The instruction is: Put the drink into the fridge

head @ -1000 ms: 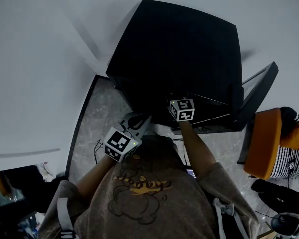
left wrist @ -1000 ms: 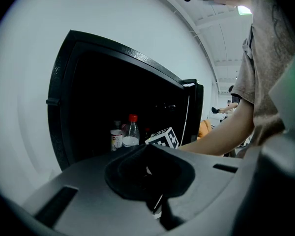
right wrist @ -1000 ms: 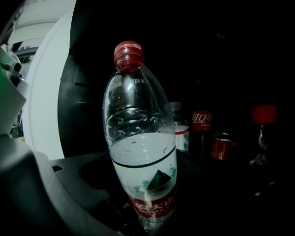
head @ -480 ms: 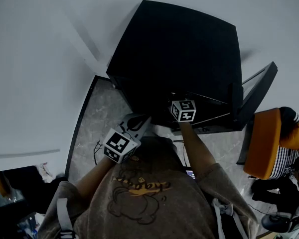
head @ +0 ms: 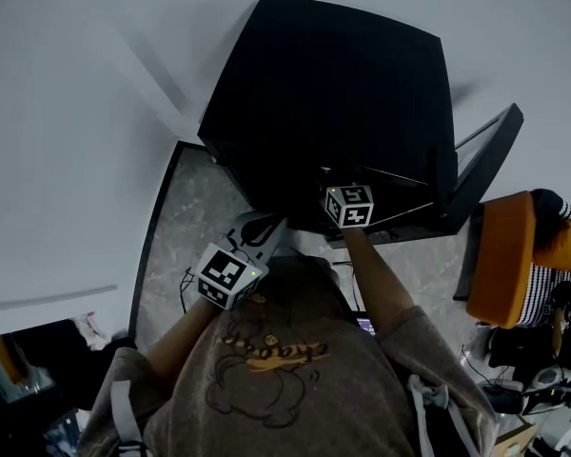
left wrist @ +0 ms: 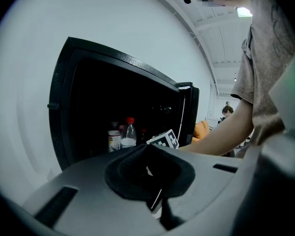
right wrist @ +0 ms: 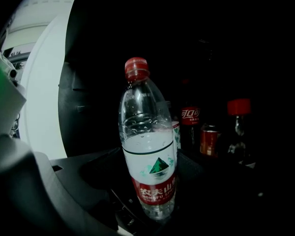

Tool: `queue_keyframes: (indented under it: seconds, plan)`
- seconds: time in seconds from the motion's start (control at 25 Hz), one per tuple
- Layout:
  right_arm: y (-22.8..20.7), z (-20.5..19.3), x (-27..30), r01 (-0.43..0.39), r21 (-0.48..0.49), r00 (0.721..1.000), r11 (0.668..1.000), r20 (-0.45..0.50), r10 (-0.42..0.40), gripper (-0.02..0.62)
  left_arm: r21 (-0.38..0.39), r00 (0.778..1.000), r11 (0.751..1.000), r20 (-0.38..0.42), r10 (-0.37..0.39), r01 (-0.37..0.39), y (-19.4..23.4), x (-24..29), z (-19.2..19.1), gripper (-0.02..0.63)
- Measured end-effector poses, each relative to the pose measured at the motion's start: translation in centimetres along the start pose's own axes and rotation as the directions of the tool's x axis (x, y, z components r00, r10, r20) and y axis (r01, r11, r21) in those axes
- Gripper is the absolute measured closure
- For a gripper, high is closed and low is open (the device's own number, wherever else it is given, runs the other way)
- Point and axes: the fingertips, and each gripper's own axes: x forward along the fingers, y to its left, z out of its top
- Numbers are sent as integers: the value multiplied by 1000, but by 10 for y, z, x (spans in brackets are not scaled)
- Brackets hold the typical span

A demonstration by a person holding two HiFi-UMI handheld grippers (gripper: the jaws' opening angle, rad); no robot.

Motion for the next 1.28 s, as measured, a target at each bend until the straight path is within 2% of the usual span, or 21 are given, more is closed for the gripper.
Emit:
queue_keyframes:
  seconds: [0.28, 0.68, 0.72, 0.8, 1.04, 1.28]
  plan:
    - [7, 2, -27, 6, 20, 999, 1000, -41, -5, 250, -21, 1000, 1000, -5, -13, 13, -11, -6, 16, 601]
    - [56, 16, -80, -107, 20, 985, 994, -135, 109, 255, -42, 998, 998, -18, -53, 52, -35, -13, 45, 601]
    - [59, 16, -85, -115, 16, 983, 993, -140, 116, 287, -43, 998, 998, -16, -55, 55, -36, -13, 47, 601]
    - [64, 17, -93, -128, 10, 981, 992, -144, 128, 478, -47, 998, 997, -12, -59, 58, -39, -12, 49, 601]
    - [77, 20, -112, -177, 13, 974, 984, -139, 178, 572, -58, 997, 996, -16, -69, 68, -43, -9, 45, 601]
    - [99, 37, -135, -218, 6, 965, 976, -147, 217, 575, -58, 997, 995, -19, -78, 77, -41, -8, 46, 600]
